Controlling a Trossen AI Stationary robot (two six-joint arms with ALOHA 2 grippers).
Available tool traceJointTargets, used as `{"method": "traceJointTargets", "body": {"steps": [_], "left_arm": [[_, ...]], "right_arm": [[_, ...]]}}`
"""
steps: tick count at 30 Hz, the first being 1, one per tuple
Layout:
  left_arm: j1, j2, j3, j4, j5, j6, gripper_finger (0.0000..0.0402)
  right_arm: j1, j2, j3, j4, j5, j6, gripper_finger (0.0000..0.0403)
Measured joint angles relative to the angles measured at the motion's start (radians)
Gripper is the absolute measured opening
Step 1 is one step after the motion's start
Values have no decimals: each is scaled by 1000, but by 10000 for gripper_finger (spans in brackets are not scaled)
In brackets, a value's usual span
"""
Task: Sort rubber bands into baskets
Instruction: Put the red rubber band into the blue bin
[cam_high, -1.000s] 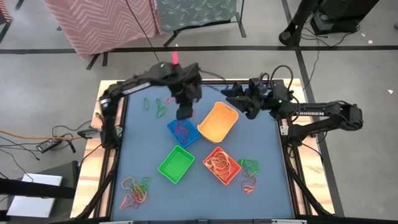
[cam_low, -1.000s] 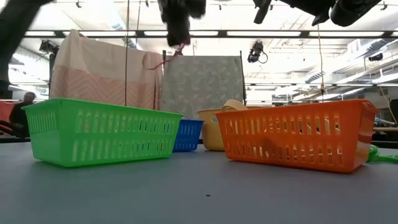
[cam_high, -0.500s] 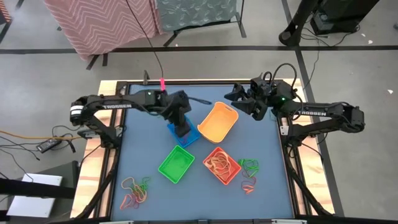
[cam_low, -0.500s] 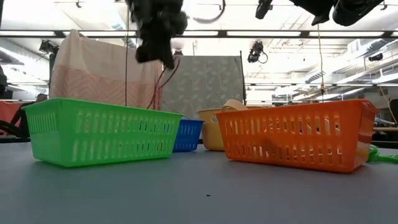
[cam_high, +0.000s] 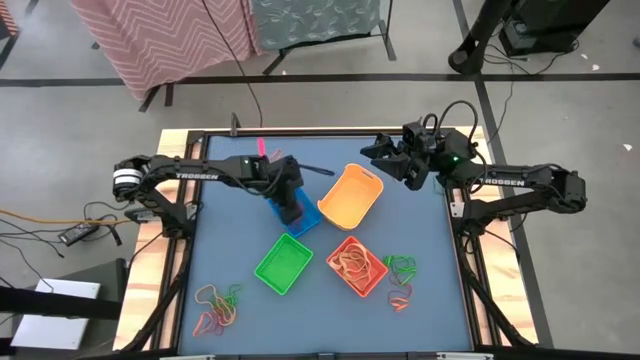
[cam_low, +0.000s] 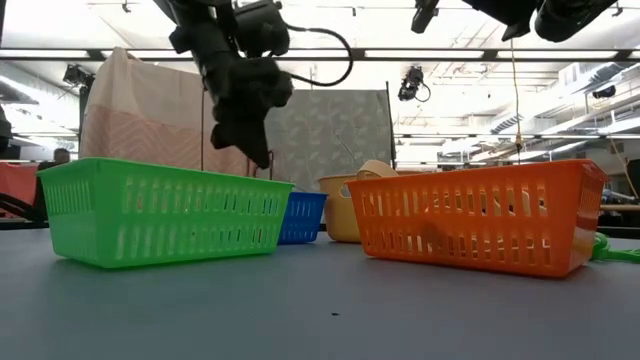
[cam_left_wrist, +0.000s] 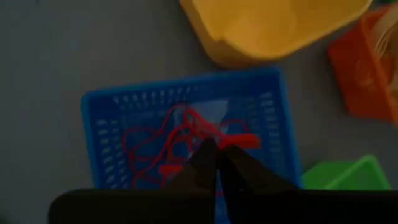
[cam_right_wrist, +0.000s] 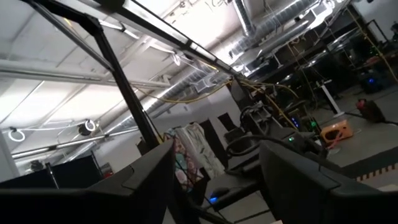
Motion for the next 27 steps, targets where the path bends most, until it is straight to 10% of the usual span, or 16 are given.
{"method": "traceJointTargets", "body": {"steps": [14, 20, 27], "left_arm": [[34, 0, 103, -144, 129, 46, 248], [78, -73, 262, -176, 132, 122, 285], [90, -313, 154, 100, 35, 61, 286]], "right_arm": [[0, 0, 0, 1, 89, -32, 246], [8, 0, 0, -6, 93, 23, 246], [31, -14, 116, -545, 1, -38, 245]]}}
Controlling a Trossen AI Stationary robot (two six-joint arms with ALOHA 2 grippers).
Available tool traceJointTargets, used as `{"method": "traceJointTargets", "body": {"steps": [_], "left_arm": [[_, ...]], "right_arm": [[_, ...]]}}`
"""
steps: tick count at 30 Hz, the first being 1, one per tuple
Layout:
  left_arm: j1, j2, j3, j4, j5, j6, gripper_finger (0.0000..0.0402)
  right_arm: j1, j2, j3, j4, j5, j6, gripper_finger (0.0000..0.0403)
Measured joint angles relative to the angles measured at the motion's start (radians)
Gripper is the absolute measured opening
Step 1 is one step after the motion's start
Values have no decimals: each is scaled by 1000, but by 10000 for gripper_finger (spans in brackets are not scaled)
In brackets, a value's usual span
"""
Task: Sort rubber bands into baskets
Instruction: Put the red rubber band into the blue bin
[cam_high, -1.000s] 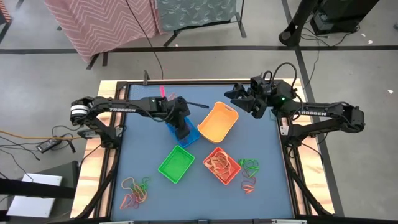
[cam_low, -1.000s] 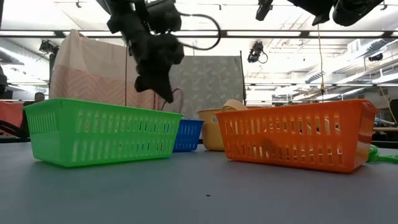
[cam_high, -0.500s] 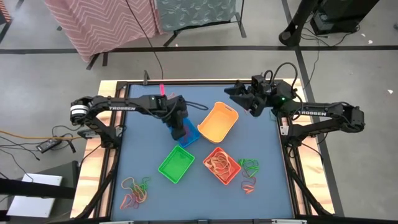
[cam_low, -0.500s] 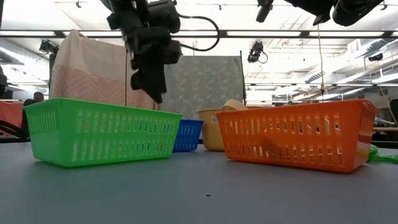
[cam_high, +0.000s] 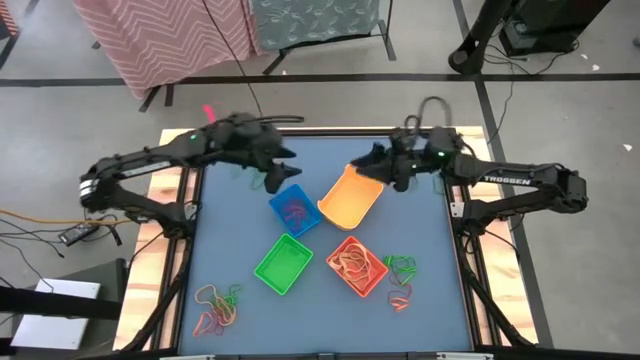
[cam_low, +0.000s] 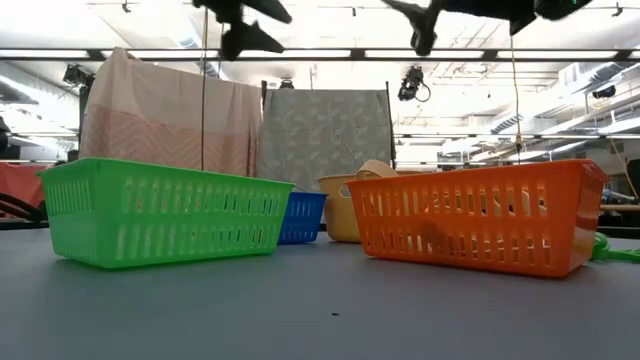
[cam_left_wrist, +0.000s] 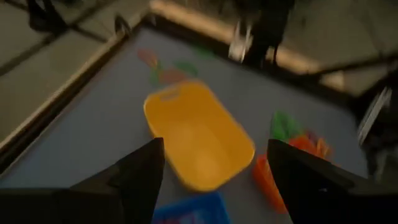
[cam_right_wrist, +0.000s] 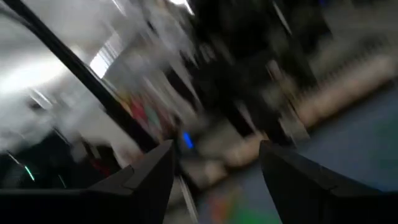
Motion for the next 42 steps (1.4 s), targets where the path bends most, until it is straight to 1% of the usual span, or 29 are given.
{"method": "traceJointTargets", "body": {"steps": [3, 5, 8, 11, 15, 17, 20, 22, 24, 26, 29, 32, 35, 39, 42], "left_arm": [[-2, -98, -143, 175, -37, -118, 286], [-3, -147, -245, 290, -51, -202, 283], [-4, -184, -379, 430, -58, -317, 279], [-4, -193, -469, 542, -58, -388, 275], [-4, -185, -531, 645, -58, -410, 273], [-3, -177, -543, 673, -58, -408, 272], [4, -177, -545, 673, -57, -377, 272], [10, -177, -545, 675, -58, -344, 272], [19, -177, -545, 677, -51, -324, 272], [33, -177, -545, 693, -33, -323, 272], [51, -177, -545, 705, -4, -323, 272], [57, -177, -545, 716, 12, -323, 272], [58, -177, -545, 720, 16, -321, 272], [58, -177, -545, 719, 16, -320, 272], [58, -177, -545, 723, 16, -320, 272]], "right_arm": [[17, 1, 63, -275, -10, -101, 245], [26, 2, 87, -379, -6, -141, 245], [37, 2, 91, -482, -11, -131, 245], [62, 0, 92, -620, -24, -79, 245], [155, 0, 92, -884, -17, 31, 245], [238, 0, 92, -1038, 26, 113, 245], [402, 1, 89, -1242, 115, 301, 245], [519, 1, 77, -1307, 168, 482, 245], [628, 2, 51, -1323, 212, 688, 245], [723, 2, 12, -1274, 237, 891, 245], [829, 5, -67, -1144, 261, 1160, 245], [892, 19, -144, -967, 266, 1328, 245], [920, 62, -183, -878, 255, 1420, 245], [929, 154, -174, -851, 208, 1424, 245], [929, 223, -171, -822, 201, 1423, 243]]}}
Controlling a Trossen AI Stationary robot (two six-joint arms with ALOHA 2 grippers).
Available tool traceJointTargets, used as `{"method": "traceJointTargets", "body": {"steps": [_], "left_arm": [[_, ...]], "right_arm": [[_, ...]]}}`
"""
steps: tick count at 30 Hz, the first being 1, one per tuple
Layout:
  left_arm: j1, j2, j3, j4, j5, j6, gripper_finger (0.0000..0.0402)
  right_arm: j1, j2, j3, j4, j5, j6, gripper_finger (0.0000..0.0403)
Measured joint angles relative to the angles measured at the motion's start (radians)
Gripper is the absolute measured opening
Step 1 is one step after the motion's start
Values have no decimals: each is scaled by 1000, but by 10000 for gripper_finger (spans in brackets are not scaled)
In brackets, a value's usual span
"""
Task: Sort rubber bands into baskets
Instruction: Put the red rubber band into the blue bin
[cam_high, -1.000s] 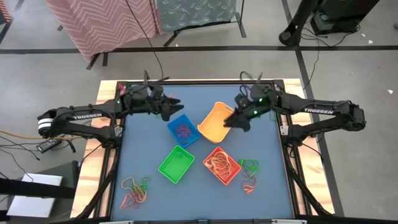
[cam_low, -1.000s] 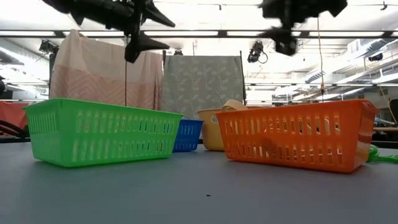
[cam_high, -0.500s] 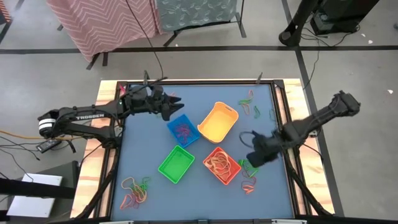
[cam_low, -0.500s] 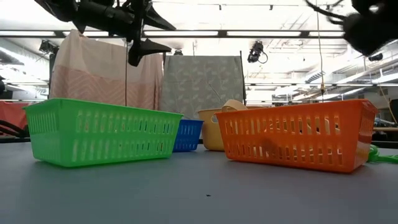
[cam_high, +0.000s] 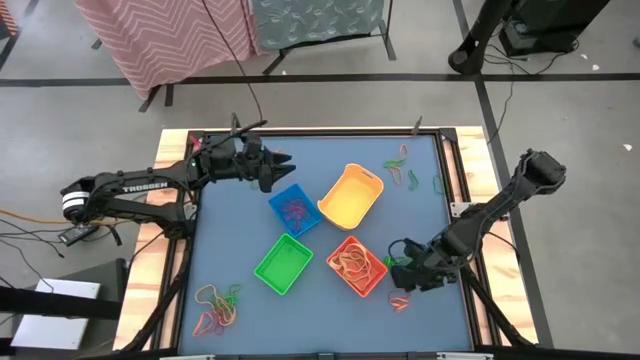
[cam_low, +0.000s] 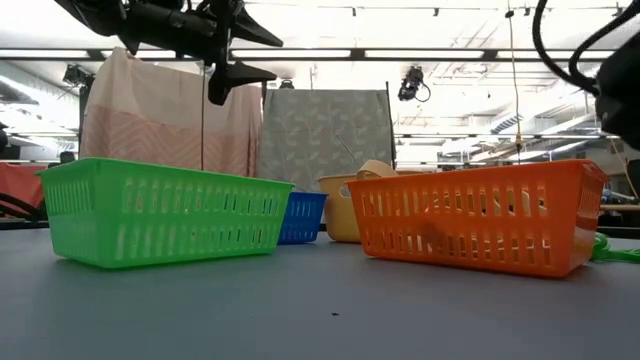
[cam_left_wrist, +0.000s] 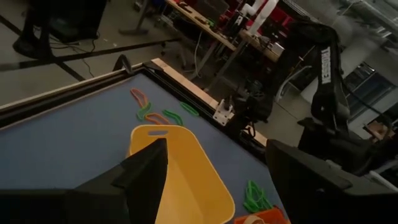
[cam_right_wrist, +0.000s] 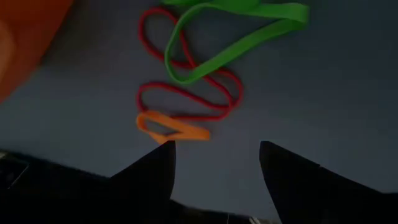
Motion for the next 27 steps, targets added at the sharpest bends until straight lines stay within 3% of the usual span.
{"method": "traceJointTargets", "body": {"steps": [9, 22, 27], "left_arm": [[0, 0, 0, 0, 0, -1, 272], [0, 0, 0, 0, 0, -3, 272], [0, 0, 1, 0, -1, -4, 272]], "right_arm": [[0, 154, 2, 56, 9, -1, 220], [-2, 191, 10, -30, 32, 23, 183], [-3, 212, 12, -50, 21, 18, 144]]}}
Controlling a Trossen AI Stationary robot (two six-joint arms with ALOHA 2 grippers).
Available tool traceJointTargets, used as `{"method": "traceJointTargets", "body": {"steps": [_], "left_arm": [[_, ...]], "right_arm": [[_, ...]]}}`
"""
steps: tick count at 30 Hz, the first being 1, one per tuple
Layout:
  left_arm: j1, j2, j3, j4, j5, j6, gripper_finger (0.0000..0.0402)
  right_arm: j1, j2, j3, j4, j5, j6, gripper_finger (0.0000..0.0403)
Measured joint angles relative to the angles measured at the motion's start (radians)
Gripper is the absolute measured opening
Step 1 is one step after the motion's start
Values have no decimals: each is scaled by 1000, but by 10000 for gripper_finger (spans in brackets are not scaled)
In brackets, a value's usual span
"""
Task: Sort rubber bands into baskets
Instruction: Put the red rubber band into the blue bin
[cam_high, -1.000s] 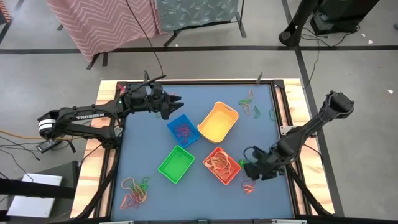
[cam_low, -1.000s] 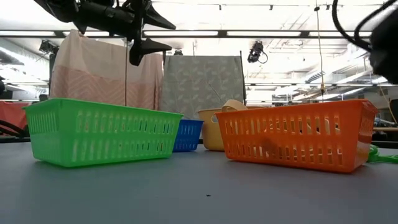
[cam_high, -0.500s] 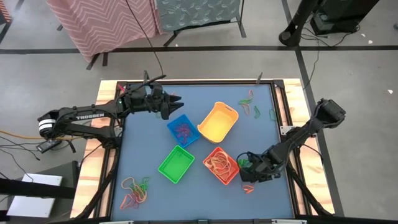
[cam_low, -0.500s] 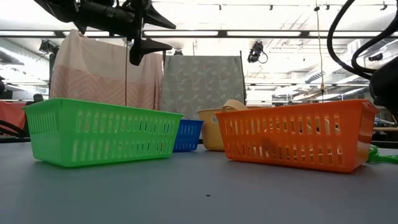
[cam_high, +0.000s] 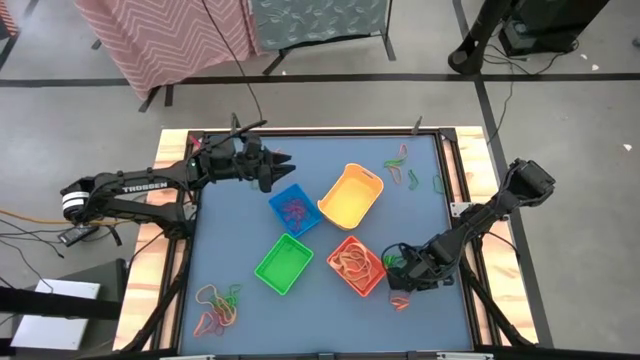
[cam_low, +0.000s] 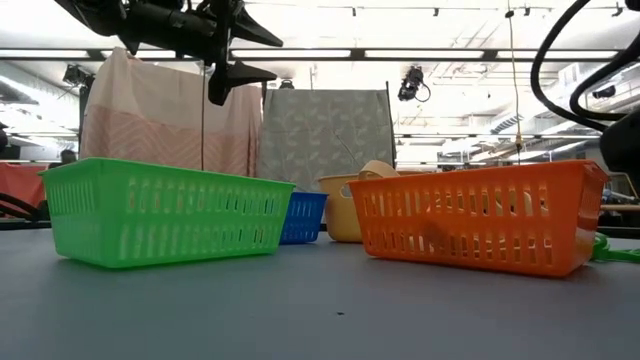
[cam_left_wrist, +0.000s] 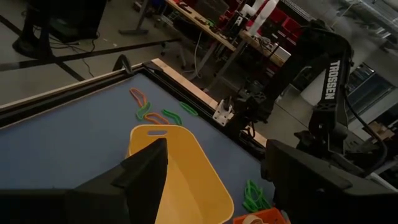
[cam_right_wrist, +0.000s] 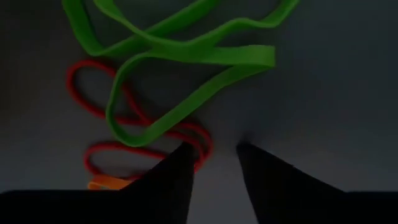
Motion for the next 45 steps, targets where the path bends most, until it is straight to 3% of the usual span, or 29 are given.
{"method": "traceJointTargets", "body": {"steps": [9, 15, 26, 30, 35, 40, 45], "left_arm": [[0, 0, 0, 1, 0, 0, 272], [0, 0, 0, 2, 0, 0, 272], [0, 0, 0, 3, -3, 1, 272], [0, 0, 0, 3, -13, 3, 272], [0, 0, 0, 5, -34, 3, 272], [0, 0, 0, 32, -46, 3, 272], [0, 0, 0, 88, -52, 4, 272]], "right_arm": [[2, -5, 0, -28, 0, -102, 11], [3, -77, 86, -228, 77, -259, 5], [8, -345, 311, -550, 67, -500, 2], [-15, -418, 346, -547, 175, -608, 2], [-131, -445, 362, -514, 305, -803, 1], [-306, -413, 362, -425, 325, -1116, 0], [-480, -320, 362, -181, 294, -1461, 0]]}}
